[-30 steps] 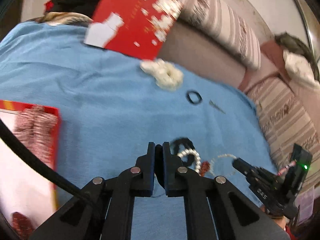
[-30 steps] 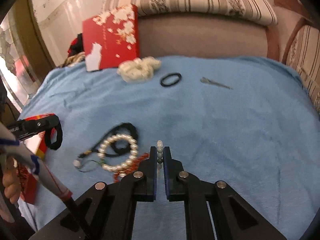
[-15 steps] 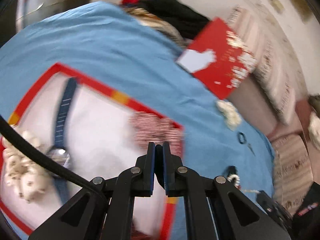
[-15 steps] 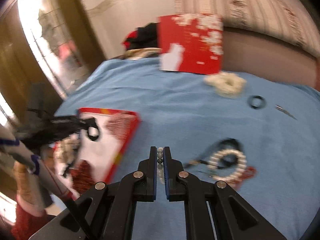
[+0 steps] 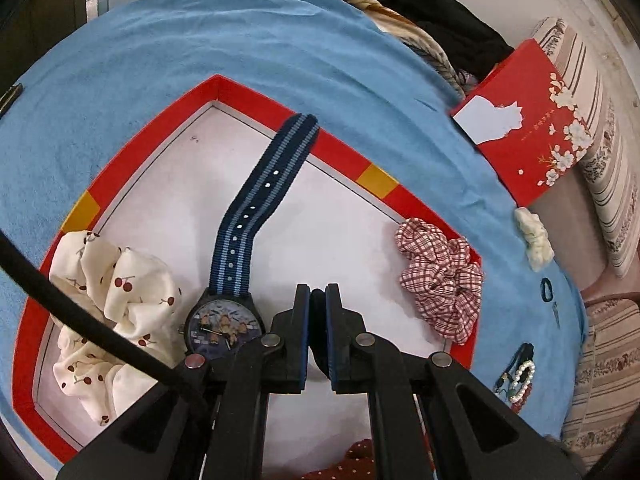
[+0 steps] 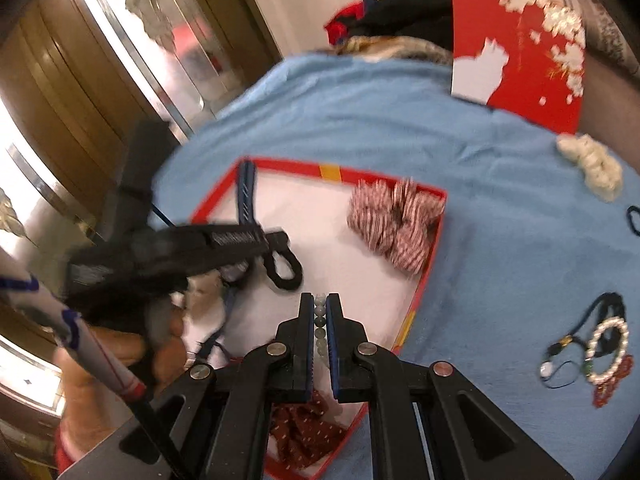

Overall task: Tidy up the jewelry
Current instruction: 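Carry the black hair tie into the lid with the left tool and release it, then grasp the pearl bracelet with the left tool while the right grasps the red bead bracelet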

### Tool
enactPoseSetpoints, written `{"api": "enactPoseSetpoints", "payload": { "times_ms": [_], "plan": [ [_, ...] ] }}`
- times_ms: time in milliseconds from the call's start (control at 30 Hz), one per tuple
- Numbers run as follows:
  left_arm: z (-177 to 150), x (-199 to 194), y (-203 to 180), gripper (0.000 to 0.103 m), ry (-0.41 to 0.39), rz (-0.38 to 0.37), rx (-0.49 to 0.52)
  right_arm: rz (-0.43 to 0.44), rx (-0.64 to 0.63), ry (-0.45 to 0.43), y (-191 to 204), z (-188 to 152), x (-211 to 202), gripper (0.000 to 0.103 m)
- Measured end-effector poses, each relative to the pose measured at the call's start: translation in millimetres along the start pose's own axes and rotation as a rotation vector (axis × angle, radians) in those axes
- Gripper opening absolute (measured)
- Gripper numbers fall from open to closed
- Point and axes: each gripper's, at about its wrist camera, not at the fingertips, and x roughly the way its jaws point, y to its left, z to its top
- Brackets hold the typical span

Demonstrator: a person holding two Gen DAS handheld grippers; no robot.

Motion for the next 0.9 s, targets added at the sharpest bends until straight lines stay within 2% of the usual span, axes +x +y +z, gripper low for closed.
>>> {"api": "enactPoseSetpoints", "payload": {
  "times_ms": [200, 267, 333, 400, 500, 600, 733, 900],
  "plan": [
    [-1.2, 1.9, -9.3, 0.008, 0.000, 0.006, 0.021, -0.040, 0.012, 0.049, -11.6, -6.5, 22.7, 0.007],
    [-1.1, 1.5, -11.7, 0.013, -0.003, 0.000, 0.024, -0.057, 0.012, 0.044, -16.3, -6.7, 22.4, 0.007],
    [-1.2, 0.5, -15.0, 0.025, -0.010, -0.009, 0.029, -0.062, 0.015, 0.043, -19.6, -5.2, 20.1, 0.013],
    [-1.3, -3.2, -19.5, 0.030, -0.027, -0.022, 0.036, -0.069, 0.022, 0.021, -25.2, -5.0, 13.9, 0.030],
    [-1.5, -11.6, -26.6, 0.037, -0.066, -0.055, 0.039, -0.084, 0.017, -0.011, -33.0, -8.1, -3.0, 0.033],
    [-2.5, -18.3, -34.7, 0.038, -0.098, -0.077, 0.044, -0.122, 0.017, -0.051, -48.1, -15.9, -28.1, 0.037],
    [-12.1, -23.8, -55.7, 0.038, -0.124, -0.126, 0.073, -0.208, 0.087, -0.099, -95.3, -37.3, -68.9, 0.040],
    [-44.8, -24.9, -107.7, 0.038, -0.109, -0.208, 0.206, -0.341, 0.246, -0.099, -177.2, -72.1, -103.8, 0.040]
  ]
}}
